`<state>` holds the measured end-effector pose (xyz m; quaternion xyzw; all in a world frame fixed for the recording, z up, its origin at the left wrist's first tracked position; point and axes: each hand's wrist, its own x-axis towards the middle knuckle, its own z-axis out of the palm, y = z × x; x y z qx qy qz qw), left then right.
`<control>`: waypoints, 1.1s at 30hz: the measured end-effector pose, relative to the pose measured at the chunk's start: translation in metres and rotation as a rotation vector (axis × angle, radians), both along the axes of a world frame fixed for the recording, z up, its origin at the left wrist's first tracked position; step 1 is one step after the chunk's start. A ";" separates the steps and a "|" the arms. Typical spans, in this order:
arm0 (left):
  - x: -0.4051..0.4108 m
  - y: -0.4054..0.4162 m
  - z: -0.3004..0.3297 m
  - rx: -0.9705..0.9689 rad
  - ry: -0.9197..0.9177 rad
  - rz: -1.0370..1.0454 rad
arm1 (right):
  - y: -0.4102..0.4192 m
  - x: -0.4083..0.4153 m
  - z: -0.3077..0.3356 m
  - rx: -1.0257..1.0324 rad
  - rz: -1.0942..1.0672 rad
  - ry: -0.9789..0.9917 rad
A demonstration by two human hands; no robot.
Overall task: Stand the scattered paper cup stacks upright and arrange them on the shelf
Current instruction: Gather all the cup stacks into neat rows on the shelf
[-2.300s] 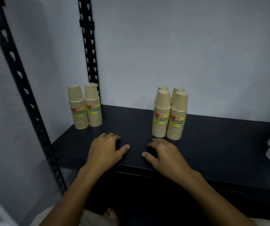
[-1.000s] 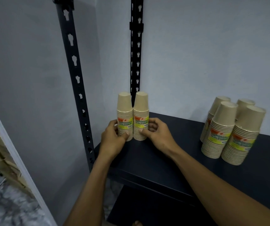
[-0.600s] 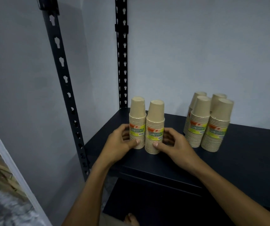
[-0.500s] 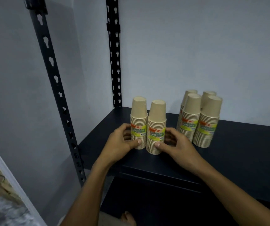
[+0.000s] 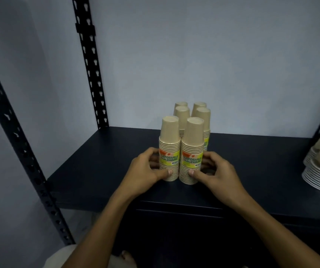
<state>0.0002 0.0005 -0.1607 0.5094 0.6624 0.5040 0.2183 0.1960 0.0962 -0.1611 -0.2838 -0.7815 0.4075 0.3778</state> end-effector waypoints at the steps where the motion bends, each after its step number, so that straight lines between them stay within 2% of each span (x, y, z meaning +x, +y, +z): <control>1: 0.004 0.002 0.000 0.005 0.004 0.000 | 0.001 0.003 0.000 0.003 -0.016 -0.002; 22: 0.034 0.021 -0.004 0.075 0.055 0.131 | 0.018 0.016 -0.003 0.036 -0.120 -0.027; 33: 0.033 0.025 -0.004 0.069 0.039 0.098 | 0.019 0.013 -0.003 0.034 -0.121 -0.025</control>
